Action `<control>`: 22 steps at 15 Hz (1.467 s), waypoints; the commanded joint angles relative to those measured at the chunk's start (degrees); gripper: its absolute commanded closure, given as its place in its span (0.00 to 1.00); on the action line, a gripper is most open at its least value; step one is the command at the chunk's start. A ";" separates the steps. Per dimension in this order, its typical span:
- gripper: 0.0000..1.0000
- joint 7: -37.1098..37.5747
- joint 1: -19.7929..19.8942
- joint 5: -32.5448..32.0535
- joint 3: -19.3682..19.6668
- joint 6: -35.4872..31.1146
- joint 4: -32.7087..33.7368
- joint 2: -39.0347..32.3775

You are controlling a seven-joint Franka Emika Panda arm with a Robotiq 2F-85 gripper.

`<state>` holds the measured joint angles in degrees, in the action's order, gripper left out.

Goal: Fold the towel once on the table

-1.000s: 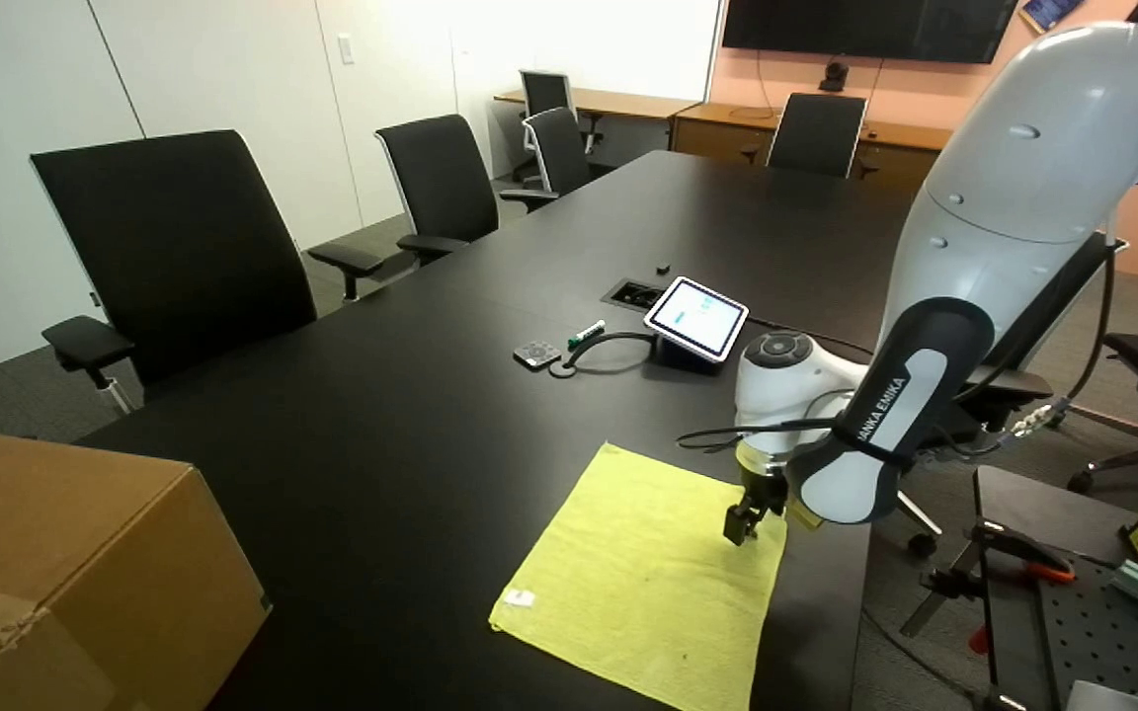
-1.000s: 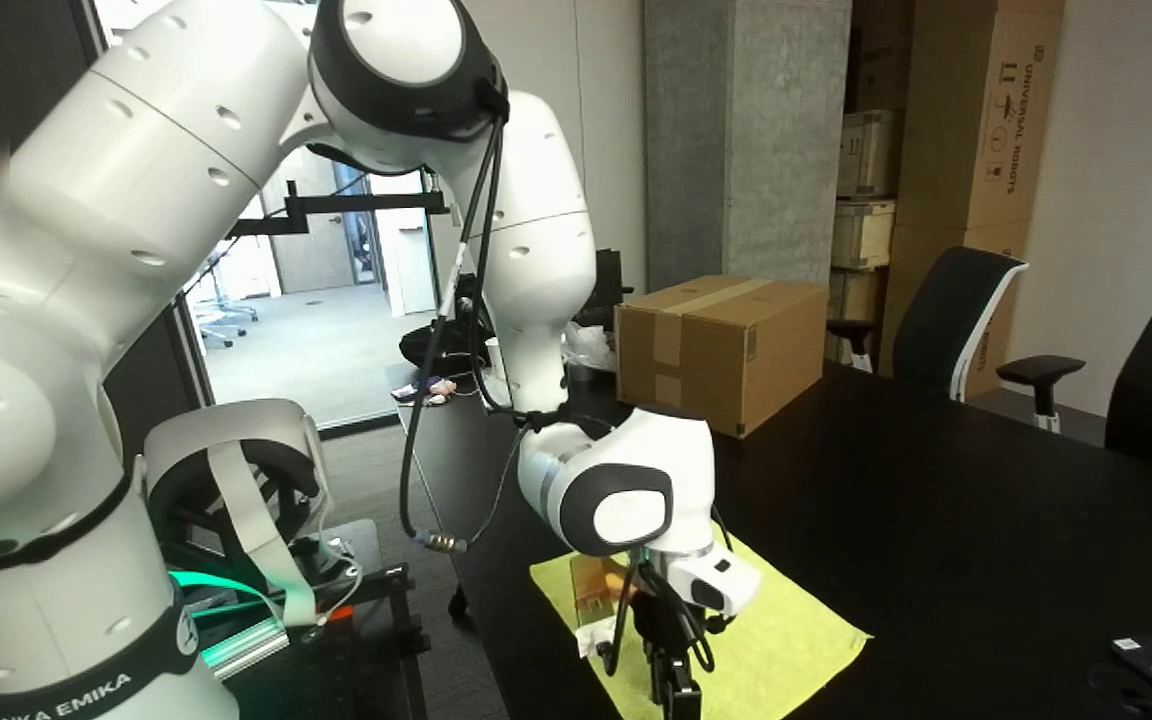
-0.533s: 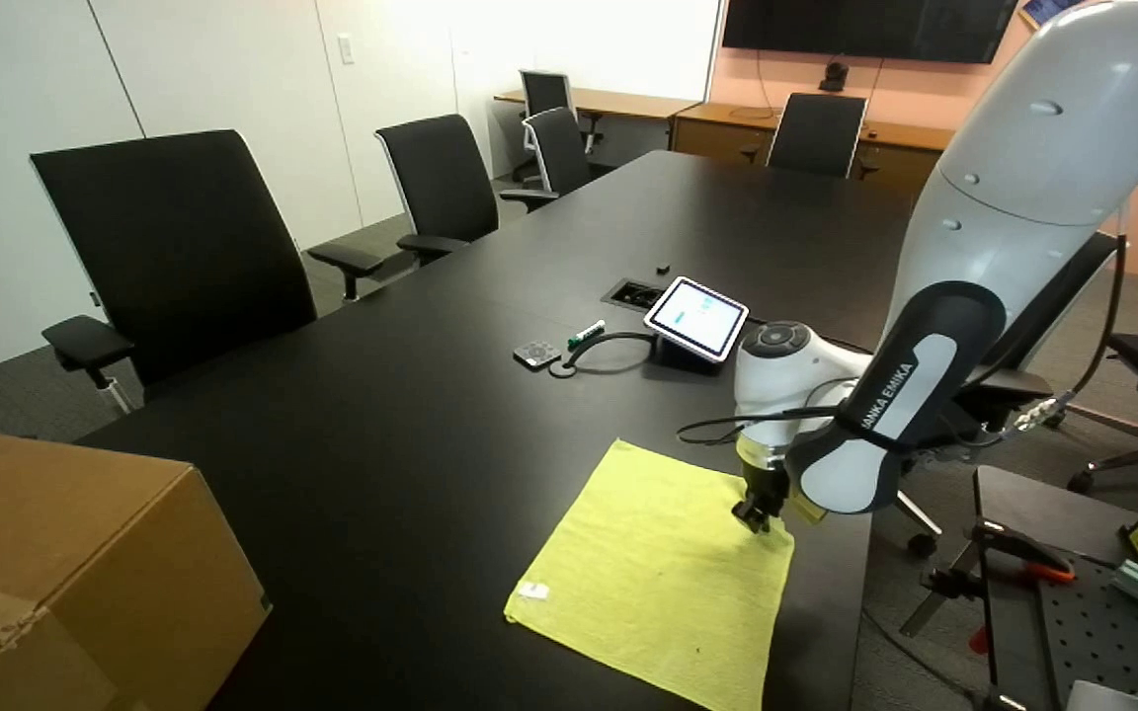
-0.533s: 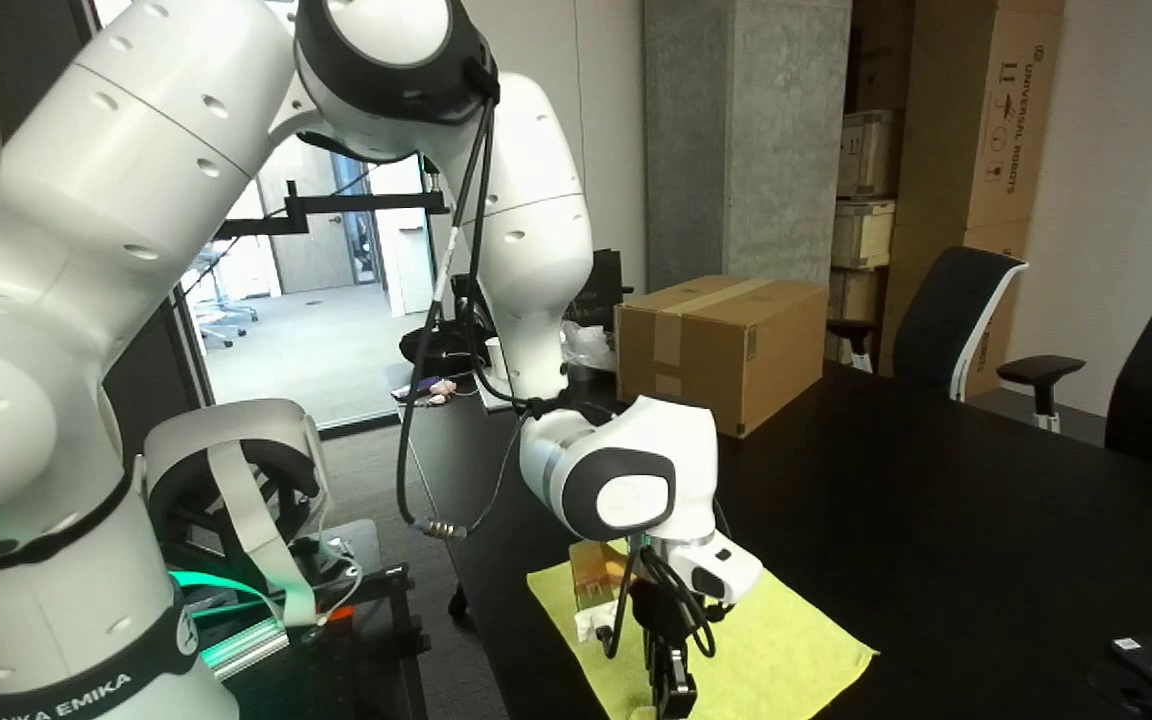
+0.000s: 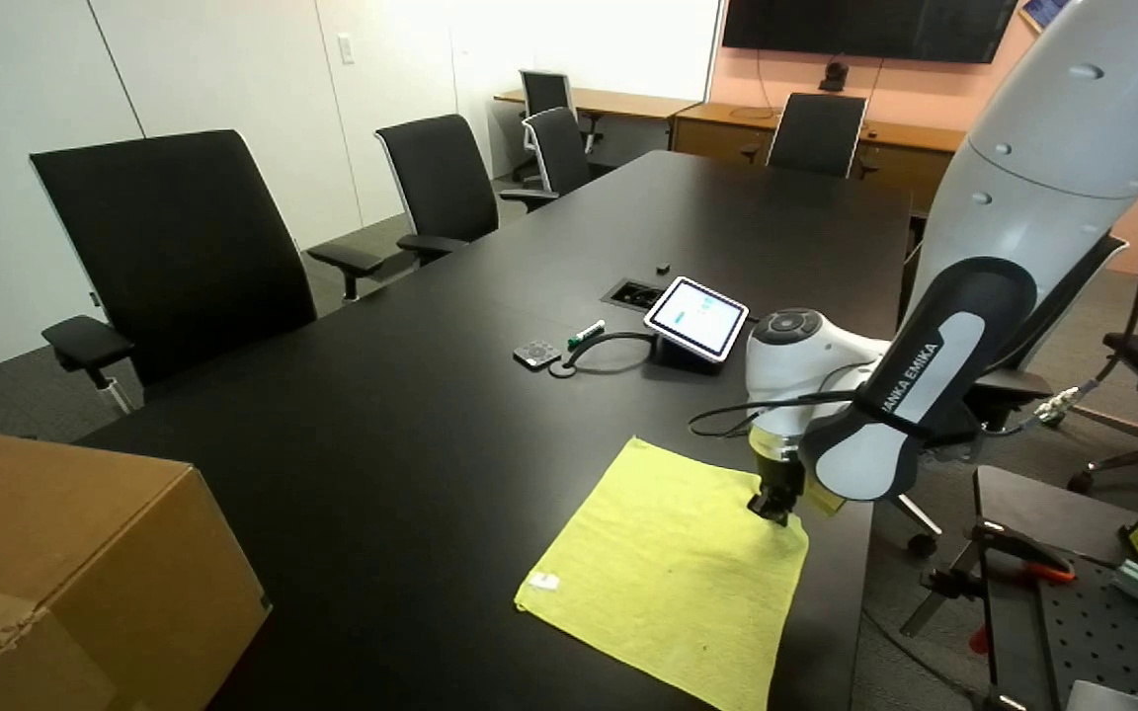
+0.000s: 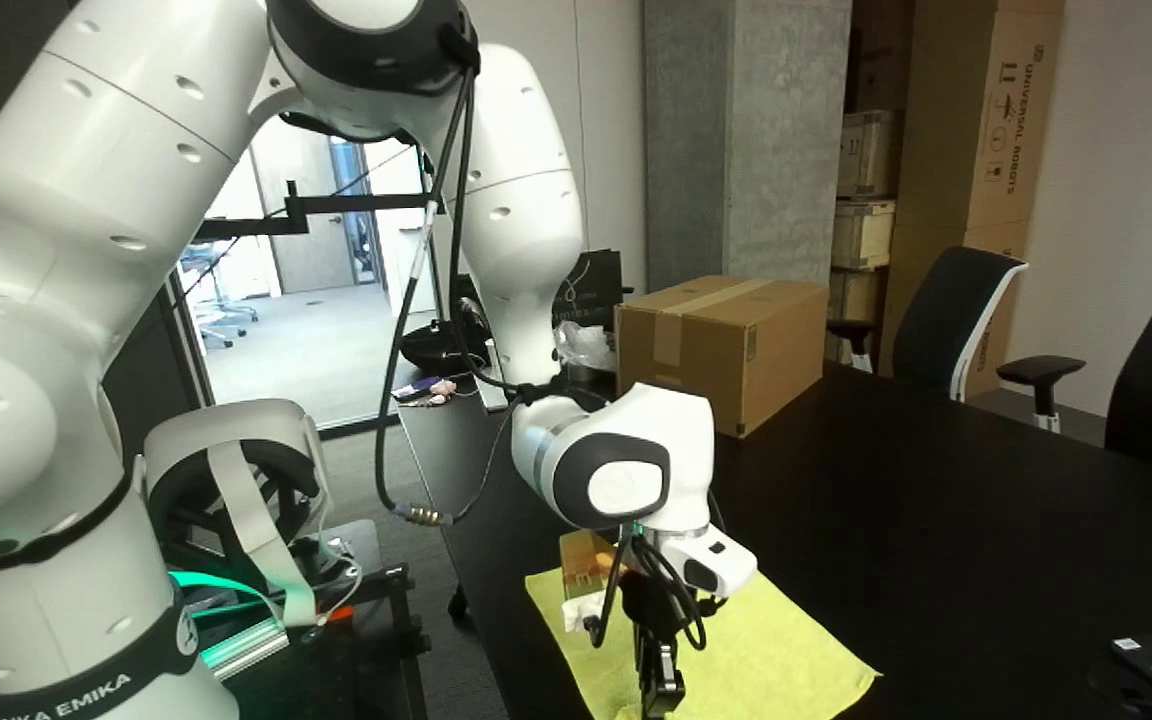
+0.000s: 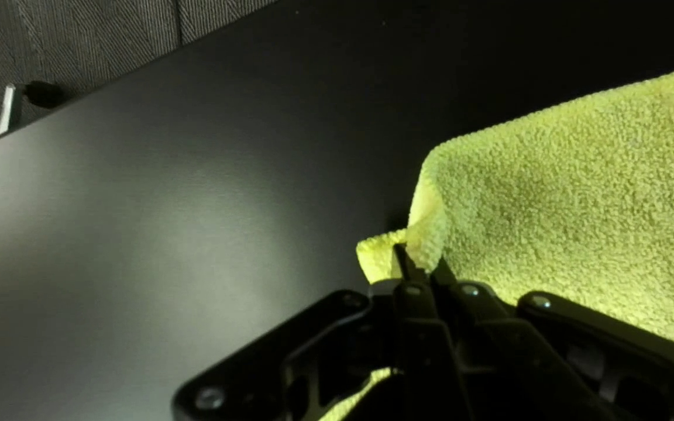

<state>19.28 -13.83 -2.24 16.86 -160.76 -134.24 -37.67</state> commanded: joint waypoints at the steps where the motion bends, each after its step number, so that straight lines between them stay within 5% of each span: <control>1: 0.99 -0.04 0.32 -1.15 0.39 1.22 -2.94 4.81; 13: 0.99 2.95 7.38 4.50 -5.52 8.13 12.58 3.23; 22: 0.99 15.71 4.36 4.19 -2.73 9.70 30.90 -7.30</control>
<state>30.58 -7.91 1.39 12.56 -152.03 -110.31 -40.41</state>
